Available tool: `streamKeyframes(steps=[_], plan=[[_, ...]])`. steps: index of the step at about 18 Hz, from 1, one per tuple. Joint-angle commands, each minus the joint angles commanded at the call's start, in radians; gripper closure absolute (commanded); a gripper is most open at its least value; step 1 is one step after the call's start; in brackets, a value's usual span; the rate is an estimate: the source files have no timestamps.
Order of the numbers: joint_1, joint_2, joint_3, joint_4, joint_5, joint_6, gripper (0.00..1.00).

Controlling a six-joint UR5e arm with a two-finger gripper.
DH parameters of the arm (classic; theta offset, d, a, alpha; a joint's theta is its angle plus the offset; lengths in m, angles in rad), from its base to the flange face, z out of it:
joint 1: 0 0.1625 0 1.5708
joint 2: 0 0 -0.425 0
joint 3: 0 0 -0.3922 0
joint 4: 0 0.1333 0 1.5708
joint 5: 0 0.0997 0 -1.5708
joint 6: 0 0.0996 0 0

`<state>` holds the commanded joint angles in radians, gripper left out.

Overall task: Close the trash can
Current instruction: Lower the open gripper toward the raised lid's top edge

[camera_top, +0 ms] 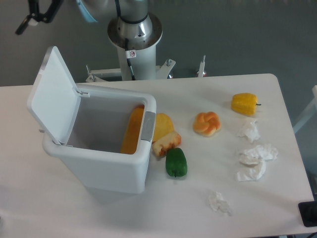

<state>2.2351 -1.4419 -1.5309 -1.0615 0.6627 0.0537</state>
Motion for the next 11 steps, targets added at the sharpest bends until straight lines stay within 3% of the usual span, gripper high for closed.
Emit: streamKeyframes(steps=[11], plan=[[-0.034,-0.038,-0.003,-0.002,0.005,-0.002,0.00]])
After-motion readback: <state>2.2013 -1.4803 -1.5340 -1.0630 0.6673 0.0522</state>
